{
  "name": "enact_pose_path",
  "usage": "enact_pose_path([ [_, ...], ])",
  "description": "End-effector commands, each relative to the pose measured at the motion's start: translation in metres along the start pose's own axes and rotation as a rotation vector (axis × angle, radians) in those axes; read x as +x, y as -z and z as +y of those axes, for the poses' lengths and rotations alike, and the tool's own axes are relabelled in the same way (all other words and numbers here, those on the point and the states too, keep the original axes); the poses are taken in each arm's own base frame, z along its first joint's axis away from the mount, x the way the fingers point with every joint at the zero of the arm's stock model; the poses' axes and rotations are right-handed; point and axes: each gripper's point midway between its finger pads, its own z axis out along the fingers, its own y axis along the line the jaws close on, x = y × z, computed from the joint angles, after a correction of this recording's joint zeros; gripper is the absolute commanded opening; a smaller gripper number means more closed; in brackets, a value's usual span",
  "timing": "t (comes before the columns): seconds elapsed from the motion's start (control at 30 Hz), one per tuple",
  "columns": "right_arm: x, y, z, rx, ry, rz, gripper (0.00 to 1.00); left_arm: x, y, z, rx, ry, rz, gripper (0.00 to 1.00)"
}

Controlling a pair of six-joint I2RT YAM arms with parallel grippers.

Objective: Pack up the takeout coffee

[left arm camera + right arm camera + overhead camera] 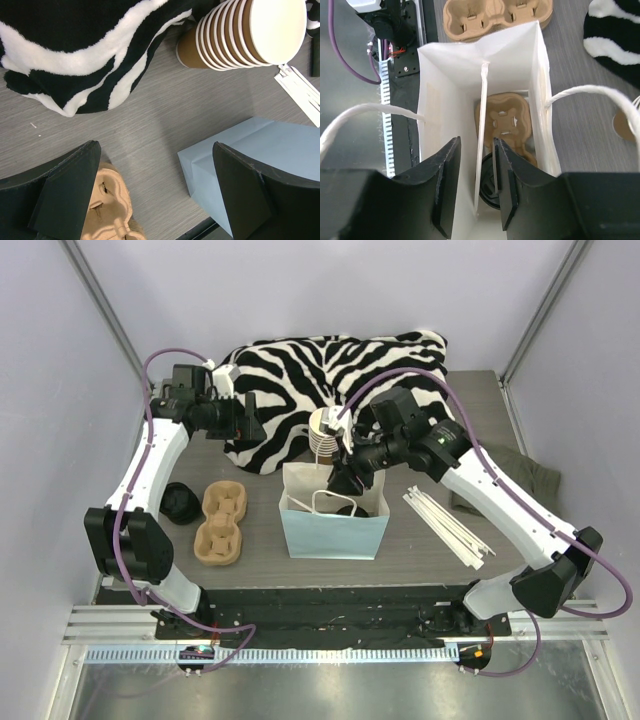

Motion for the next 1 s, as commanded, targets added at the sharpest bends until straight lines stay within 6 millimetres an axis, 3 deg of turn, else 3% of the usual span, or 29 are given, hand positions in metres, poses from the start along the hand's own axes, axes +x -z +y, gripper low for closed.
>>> enact_pose_path([
  [0.0, -0.038, 0.017, 0.001, 0.046, 0.071, -0.091, 0.40, -0.009, 0.016, -0.008, 0.018, -0.030, -0.045, 1.00],
  [0.2, -0.073, 0.032, -0.020, 0.188, 0.090, -0.165, 0.41, -0.011, 0.019, -0.009, 0.018, -0.042, -0.044, 1.00],
  [0.37, -0.133, 0.058, -0.036, 0.287, 0.122, -0.292, 0.45, -0.024, 0.028, -0.013, 0.018, -0.081, -0.061, 1.00],
  [0.47, -0.161, 0.075, -0.052, 0.346, 0.096, -0.381, 0.47, -0.035, 0.034, -0.014, 0.007, -0.103, -0.075, 1.00],
  [0.57, -0.176, 0.101, -0.085, 0.446, 0.012, -0.481, 0.53, -0.048, 0.042, -0.019, 0.009, -0.122, -0.103, 1.00],
  [0.6, -0.172, 0.118, -0.106, 0.498, -0.037, -0.506, 0.54, -0.050, 0.043, -0.020, 0.009, -0.122, -0.103, 1.00],
  [0.67, -0.170, 0.135, -0.130, 0.537, -0.137, -0.554, 0.54, -0.060, 0.050, -0.022, 0.006, -0.127, -0.118, 1.00],
  [0.7, -0.157, 0.155, -0.156, 0.608, -0.187, -0.563, 0.55, -0.062, 0.051, -0.023, 0.004, -0.125, -0.116, 1.00],
  [0.77, -0.137, 0.171, -0.181, 0.670, -0.289, -0.569, 0.58, -0.068, 0.054, -0.019, 0.008, -0.093, -0.106, 1.00],
  [0.8, -0.111, 0.184, -0.202, 0.723, -0.356, -0.556, 0.60, -0.074, 0.059, -0.020, 0.013, -0.087, -0.119, 1.00],
  [0.87, -0.085, 0.203, -0.213, 0.781, -0.430, -0.557, 0.62, -0.074, 0.061, -0.003, 0.008, -0.011, -0.103, 1.00],
  [0.9, -0.059, 0.202, -0.223, 0.802, -0.483, -0.525, 0.64, -0.074, 0.061, -0.008, 0.047, 0.004, -0.101, 1.00],
  [0.97, -0.025, 0.229, -0.234, 0.892, -0.530, -0.511, 0.68, -0.077, 0.072, 0.026, 0.015, 0.094, -0.126, 1.00],
])
